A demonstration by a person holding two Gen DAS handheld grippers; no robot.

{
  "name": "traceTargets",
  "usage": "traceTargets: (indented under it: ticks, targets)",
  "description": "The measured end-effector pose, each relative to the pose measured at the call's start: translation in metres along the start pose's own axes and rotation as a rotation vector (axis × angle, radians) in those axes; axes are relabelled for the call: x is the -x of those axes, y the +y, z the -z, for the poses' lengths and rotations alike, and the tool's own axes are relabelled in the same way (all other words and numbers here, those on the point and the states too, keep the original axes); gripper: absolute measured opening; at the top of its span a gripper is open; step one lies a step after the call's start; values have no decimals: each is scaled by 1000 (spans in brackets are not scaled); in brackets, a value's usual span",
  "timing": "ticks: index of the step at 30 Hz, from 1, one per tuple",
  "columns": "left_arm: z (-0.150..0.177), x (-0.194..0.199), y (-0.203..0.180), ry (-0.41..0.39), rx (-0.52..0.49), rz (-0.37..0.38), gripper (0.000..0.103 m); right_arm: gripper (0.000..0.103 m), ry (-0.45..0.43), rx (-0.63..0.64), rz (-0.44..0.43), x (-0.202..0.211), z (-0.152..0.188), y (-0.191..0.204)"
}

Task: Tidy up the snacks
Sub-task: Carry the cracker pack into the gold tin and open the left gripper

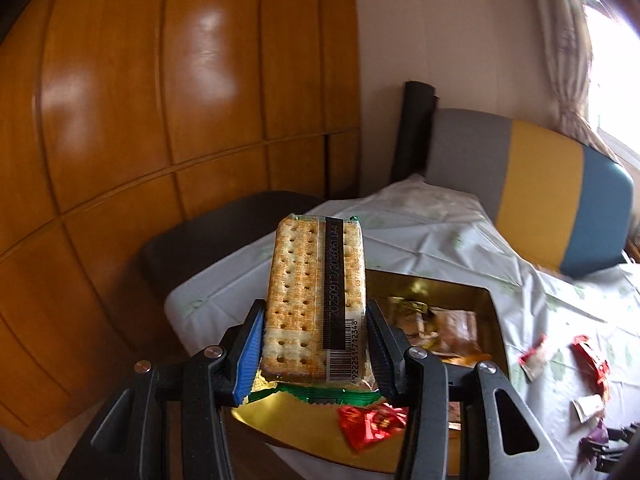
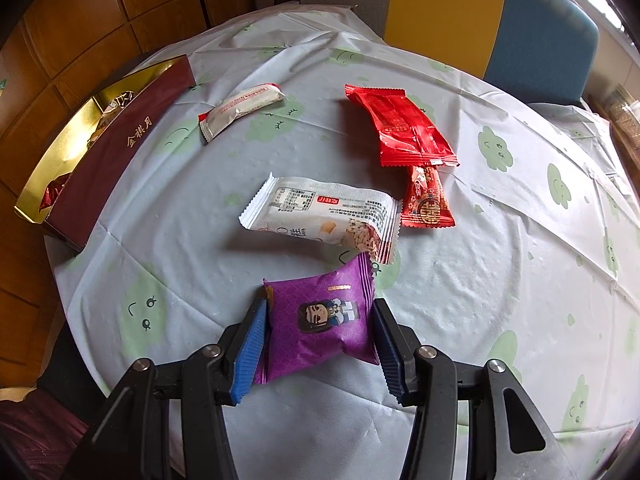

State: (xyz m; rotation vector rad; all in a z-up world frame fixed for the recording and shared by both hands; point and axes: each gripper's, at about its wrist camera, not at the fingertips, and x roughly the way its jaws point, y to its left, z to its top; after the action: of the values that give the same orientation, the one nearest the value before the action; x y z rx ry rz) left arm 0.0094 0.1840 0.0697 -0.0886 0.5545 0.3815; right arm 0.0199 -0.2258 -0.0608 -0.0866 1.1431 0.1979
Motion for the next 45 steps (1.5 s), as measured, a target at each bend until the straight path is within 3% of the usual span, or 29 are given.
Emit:
traceTargets:
  ticks: [21,25,29,32,39,45]
  targets:
    - [8,-25,-4,66,-10,-23,48,52,4,-5,-4,-4,0,1]
    - [17,-48,-16,130,-35,-9,48,52,3,-5,-4,-4,0,0]
    - [27,-92,-33,283,-18,72,48,52,3,-9,-6,-3,0,0]
    - [29,-116,-46,350,-7,105,48,52,3,-10,-7,-4,0,0]
    - [30,-155,-66,477,9,128,49,52,2,-8,-3,-3,0,0]
    - [35,-137,-64,429,-6,102,51,52,2,-7,-1,-3,0,0]
